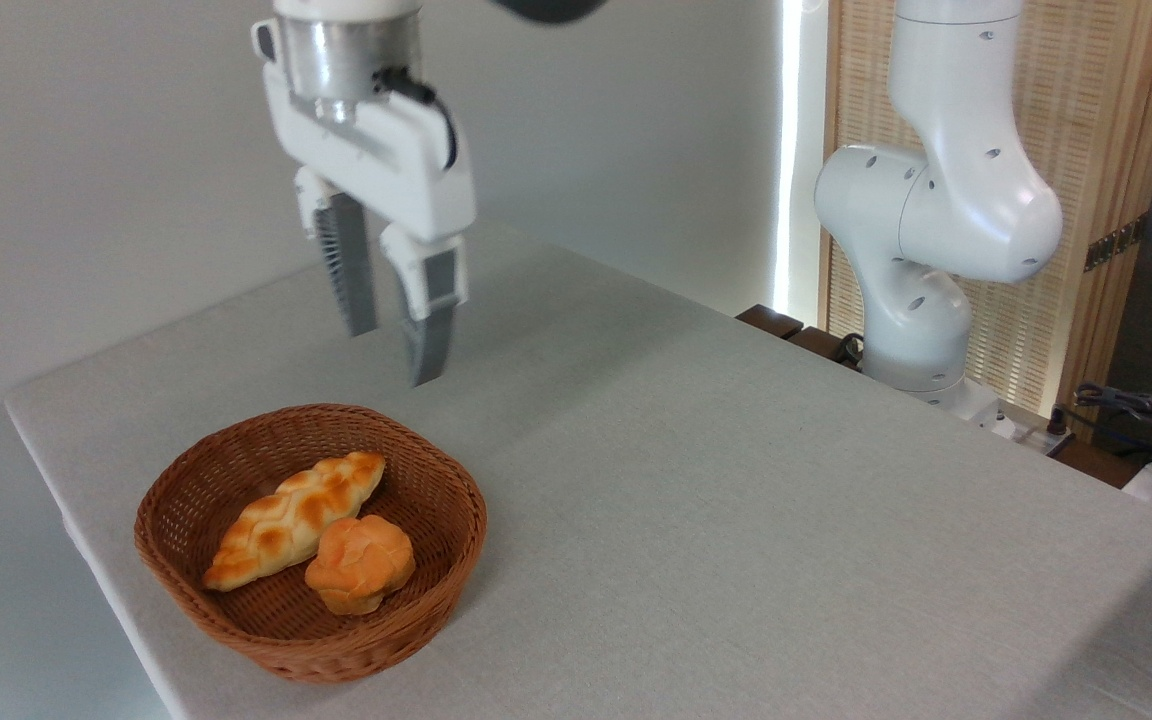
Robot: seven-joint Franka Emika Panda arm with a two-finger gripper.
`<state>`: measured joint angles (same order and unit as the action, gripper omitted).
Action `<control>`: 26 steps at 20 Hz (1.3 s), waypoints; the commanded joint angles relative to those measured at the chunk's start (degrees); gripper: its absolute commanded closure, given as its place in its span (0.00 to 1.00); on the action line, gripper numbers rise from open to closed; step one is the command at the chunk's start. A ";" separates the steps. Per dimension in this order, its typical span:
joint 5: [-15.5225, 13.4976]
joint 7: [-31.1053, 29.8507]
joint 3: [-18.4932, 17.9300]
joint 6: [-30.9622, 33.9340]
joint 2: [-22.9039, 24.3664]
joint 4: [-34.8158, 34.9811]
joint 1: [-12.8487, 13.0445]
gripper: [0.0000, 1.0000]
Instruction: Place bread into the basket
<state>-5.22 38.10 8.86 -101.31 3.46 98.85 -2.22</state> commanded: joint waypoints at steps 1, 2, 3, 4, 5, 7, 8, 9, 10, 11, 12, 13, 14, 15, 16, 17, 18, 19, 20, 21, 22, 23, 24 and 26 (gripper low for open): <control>3.64 0.66 -0.16 4.45 -0.21 -1.90 0.11 0.00; 3.73 0.66 -0.24 4.89 -0.21 -1.91 0.11 0.00; 3.73 0.66 -1.03 4.90 -0.21 -1.99 0.55 0.00; 3.64 0.57 -2.86 4.90 -0.29 -2.34 1.34 0.00; 3.64 0.75 -4.97 4.90 -0.29 -3.13 2.91 0.00; 2.86 0.84 -8.41 5.07 -0.82 -4.71 4.16 0.00; 2.94 0.84 -8.68 5.16 -0.91 -4.89 4.16 0.00; 2.94 0.84 -8.68 5.16 -1.00 -4.98 4.16 0.00; 2.94 0.75 -8.60 5.16 -1.08 -4.98 4.16 0.00; 3.20 0.66 -8.25 5.16 -1.43 -4.98 4.16 0.00; 3.29 0.66 -8.16 5.16 -1.52 -5.07 4.16 0.00; 3.46 0.49 -8.16 5.25 -1.52 -5.07 4.16 0.00; 3.64 0.48 -8.15 5.77 -1.52 -5.07 4.16 0.00; 3.64 0.57 -8.15 6.21 -1.52 -5.07 4.16 0.00; 3.64 0.57 -8.15 6.22 -1.52 -5.07 4.16 0.00; 3.73 0.49 -8.15 6.30 -1.52 -5.07 4.16 0.00; 3.73 0.40 -8.15 6.48 -1.61 -5.07 4.16 0.00; 3.73 0.31 -8.15 6.48 -1.53 -5.07 4.16 0.00; 3.73 0.31 -8.15 6.48 -1.61 -5.07 4.16 0.00; 3.73 0.31 -8.24 6.48 -1.61 -5.07 4.16 0.00; 3.73 0.31 -8.24 7.00 -1.61 -5.07 4.16 0.00; 3.82 0.57 -8.33 7.70 -1.61 -5.07 4.16 0.00; 3.82 0.66 -8.33 7.80 -1.70 -5.07 4.16 0.00; 3.82 0.84 -8.42 7.80 -1.70 -5.07 4.16 0.00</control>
<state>-2.19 38.36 1.16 -95.36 2.52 95.44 1.45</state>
